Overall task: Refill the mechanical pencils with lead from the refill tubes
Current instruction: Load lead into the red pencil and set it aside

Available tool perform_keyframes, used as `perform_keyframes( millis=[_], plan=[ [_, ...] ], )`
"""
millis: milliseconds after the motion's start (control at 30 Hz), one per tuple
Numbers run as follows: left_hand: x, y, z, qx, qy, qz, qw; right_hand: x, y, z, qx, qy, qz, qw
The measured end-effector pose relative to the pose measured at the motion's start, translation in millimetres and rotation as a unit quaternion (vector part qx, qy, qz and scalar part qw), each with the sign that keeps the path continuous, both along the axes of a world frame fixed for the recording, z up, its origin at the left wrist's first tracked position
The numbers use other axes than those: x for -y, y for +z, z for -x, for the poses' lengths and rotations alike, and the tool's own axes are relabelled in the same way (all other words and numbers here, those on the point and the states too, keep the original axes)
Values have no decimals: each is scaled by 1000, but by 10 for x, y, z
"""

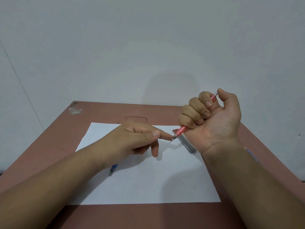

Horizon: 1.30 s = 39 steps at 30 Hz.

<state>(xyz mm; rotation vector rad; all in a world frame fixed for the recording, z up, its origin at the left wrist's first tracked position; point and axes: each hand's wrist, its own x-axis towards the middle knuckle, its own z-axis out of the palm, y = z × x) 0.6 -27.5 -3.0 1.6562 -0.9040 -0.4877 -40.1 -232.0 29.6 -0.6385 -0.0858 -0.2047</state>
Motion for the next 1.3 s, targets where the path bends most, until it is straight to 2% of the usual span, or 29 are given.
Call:
perform_keyframes(
  millis=[1300],
  plan=[
    [18,-15,-1,-6,-7,4,1000,32,2,1,11,-2,-2,1000]
  ],
)
